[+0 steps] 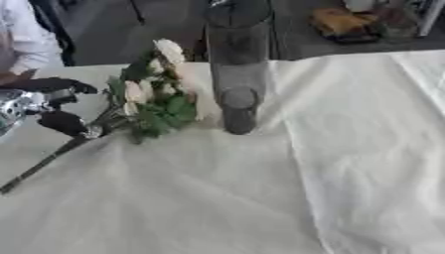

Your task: Arrange flowers into the vase.

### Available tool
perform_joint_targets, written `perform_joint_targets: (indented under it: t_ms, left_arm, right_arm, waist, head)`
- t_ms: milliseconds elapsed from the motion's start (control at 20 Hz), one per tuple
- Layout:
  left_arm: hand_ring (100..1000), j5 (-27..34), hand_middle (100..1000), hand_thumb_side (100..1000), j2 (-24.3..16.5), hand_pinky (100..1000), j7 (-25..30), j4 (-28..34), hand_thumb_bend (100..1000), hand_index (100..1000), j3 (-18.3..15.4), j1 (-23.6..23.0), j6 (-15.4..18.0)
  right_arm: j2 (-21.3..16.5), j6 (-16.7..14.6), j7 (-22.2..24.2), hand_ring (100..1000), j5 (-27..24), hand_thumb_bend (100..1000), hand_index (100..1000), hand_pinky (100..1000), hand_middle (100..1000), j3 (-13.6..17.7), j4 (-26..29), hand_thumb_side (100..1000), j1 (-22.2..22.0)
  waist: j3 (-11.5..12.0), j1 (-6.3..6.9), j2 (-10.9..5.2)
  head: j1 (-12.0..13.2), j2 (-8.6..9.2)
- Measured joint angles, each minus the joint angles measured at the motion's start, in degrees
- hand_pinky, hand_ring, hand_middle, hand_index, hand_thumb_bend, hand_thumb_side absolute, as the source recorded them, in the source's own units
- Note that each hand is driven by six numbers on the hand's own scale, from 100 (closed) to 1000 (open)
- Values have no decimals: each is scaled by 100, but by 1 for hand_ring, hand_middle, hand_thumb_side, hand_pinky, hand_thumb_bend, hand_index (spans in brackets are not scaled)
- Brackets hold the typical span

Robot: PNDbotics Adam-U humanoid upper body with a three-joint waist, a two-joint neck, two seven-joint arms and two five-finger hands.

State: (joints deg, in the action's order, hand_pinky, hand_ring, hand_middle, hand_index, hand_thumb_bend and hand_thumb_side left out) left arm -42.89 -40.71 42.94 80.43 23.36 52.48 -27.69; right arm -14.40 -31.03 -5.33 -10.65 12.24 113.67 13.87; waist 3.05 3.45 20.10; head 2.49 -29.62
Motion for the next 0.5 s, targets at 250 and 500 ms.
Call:
perform_joint_targets:
  t_ms: [250, 500]
  left_arm:
    - [895, -16, 952, 584, 82, 789, 5, -176, 400, 1000, -9, 0, 14]
    - [895, -76, 944, 561, 159, 788, -50, -406, 363, 1000, -73, 0, 10]
  right_arm:
    - [2, 3, 6, 856, 0, 100, 921, 844, 646, -17, 0, 1000, 20]
    - [4, 0, 11, 856, 0, 100, 921, 845, 645, -27, 0, 1000, 22]
  waist:
    - [-31, 14, 17]
    - [-84, 18, 52]
  head:
    - [33, 29]
    - [67, 57]
